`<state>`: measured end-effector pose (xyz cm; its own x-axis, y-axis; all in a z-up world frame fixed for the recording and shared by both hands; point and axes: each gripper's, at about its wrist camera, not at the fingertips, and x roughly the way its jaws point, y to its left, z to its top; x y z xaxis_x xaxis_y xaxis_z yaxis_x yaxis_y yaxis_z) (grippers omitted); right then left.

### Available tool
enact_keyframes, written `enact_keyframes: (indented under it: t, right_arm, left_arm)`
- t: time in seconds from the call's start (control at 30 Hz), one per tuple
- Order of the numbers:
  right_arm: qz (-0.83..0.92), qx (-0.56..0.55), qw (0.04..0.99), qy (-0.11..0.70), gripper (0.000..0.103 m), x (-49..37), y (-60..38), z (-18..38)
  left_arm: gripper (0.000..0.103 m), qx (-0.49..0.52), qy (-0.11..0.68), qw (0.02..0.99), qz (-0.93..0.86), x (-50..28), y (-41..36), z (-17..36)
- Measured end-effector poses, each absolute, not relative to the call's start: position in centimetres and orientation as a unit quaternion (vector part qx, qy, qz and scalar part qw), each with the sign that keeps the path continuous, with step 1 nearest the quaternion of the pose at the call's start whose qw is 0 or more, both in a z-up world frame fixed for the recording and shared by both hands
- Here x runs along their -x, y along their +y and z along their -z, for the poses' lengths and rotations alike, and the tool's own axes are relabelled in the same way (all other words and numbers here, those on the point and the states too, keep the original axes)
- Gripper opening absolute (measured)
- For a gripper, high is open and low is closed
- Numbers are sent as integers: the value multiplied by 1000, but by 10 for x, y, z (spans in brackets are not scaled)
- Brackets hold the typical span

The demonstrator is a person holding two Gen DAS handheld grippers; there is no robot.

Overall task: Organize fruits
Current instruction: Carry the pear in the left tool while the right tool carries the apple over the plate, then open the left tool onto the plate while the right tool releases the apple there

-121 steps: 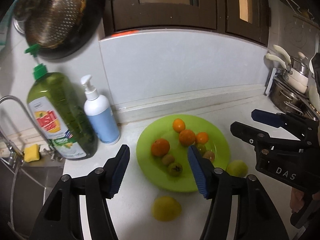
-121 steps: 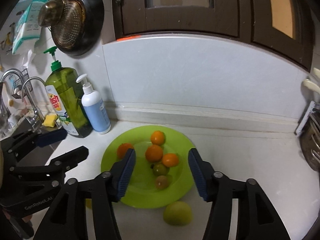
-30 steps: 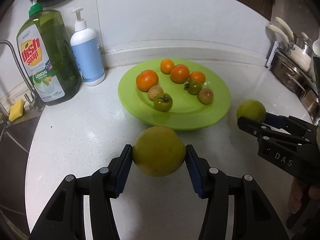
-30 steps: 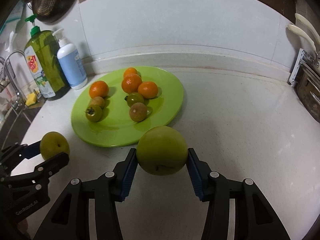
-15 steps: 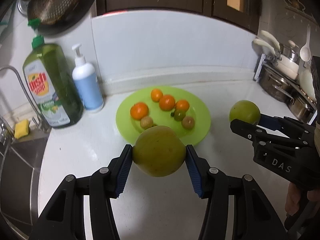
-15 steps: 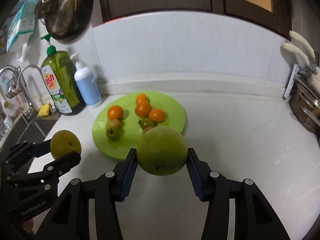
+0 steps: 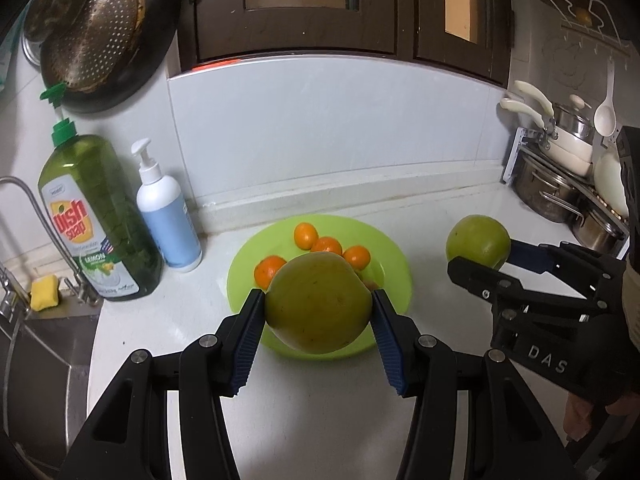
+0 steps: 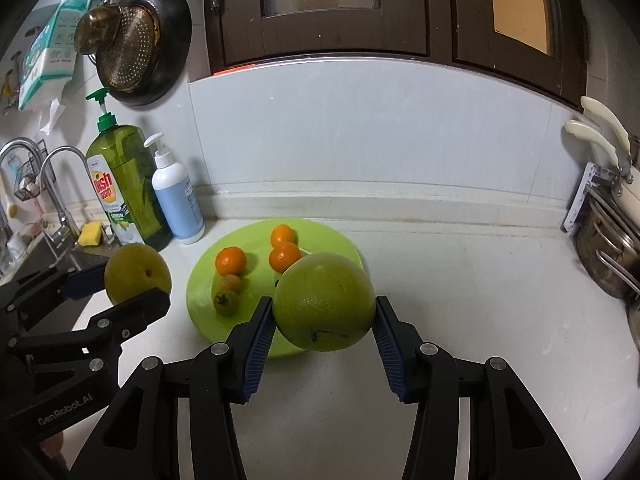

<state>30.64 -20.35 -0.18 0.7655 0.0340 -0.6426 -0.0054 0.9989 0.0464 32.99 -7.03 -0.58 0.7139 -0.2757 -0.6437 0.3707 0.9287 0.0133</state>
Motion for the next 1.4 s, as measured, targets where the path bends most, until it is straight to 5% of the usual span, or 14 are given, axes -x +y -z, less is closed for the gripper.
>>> enact_keyframes:
  t: [1.4]
  right_arm:
    - [-46,-24,897,439,51,-415,-216,84]
  left_arm:
    - [54,-99,395,892,196,-436,-98,73]
